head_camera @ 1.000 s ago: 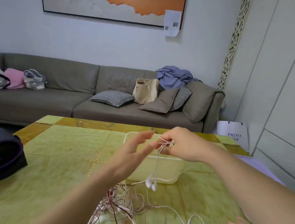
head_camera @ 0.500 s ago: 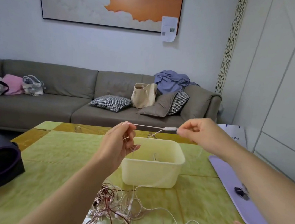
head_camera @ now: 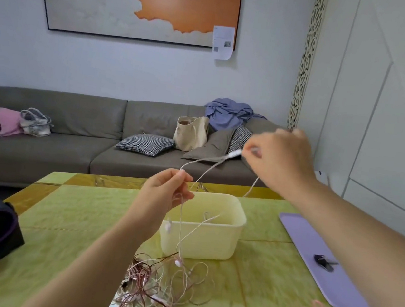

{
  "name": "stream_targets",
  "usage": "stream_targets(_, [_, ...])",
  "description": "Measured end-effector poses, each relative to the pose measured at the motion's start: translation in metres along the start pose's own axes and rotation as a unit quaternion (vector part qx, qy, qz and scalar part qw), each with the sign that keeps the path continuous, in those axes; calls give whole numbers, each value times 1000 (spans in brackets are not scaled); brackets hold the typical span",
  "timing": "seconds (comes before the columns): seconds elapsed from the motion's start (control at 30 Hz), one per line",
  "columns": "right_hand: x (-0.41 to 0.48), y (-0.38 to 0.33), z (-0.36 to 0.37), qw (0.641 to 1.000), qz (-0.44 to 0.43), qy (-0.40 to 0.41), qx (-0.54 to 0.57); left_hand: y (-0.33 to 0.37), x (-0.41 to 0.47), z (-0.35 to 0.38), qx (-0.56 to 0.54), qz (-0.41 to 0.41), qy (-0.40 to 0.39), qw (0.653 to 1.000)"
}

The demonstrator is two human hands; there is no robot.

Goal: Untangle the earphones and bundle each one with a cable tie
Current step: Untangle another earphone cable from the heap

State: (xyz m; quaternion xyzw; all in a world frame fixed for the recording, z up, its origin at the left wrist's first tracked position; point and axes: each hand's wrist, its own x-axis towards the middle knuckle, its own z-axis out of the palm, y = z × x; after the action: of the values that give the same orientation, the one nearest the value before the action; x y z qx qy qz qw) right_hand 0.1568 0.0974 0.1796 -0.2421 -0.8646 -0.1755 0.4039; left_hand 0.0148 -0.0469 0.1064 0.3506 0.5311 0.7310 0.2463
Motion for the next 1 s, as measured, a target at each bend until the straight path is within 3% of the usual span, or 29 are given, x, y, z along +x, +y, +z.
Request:
stream_targets(0.1, [-26,3,14,960,43,-277,-8,1,-7,2,-52,-32,-8,998])
stream_targets(0.17, [-42,1,20,892,91,-431,102,3,-10,6,-54,-39,-28,997])
stream_targets(0.2, [-48,-2,25,856,114,-466,191,3,-12,10,-53,-39,-43,997])
stream_targets(0.3, [-60,-20,36,744,150,-426,492,3,-14,20,-36,-40,-101,993])
stream_targets(0.33, [-62,-26,38,711,151,-404,556,3,-15,22,-27,-35,-121,992])
stream_targets(0.4, [-64,-36,35,681,141,-389,605,3,-16,25,-11,-24,-146,989])
stream_targets(0.53, [-62,-34,29,700,167,-346,601,7,-14,11,36,-13,-132,990])
stream_targets(0.67, [-51,-23,22,665,185,-295,661,4,-12,-1,126,-14,-132,983])
stream_targets(0.73, [-48,-23,24,695,183,-282,635,-1,-8,0,244,24,-111,963])
stream_targets(0.83, [-52,-24,28,765,185,-257,561,-12,-3,2,368,101,-18,924])
stream_targets(0.93, [-60,-23,32,854,133,-255,433,-22,-2,0,347,102,22,932])
stream_targets(1.0, [-64,-22,38,864,128,-277,400,-25,-3,1,259,46,-4,965])
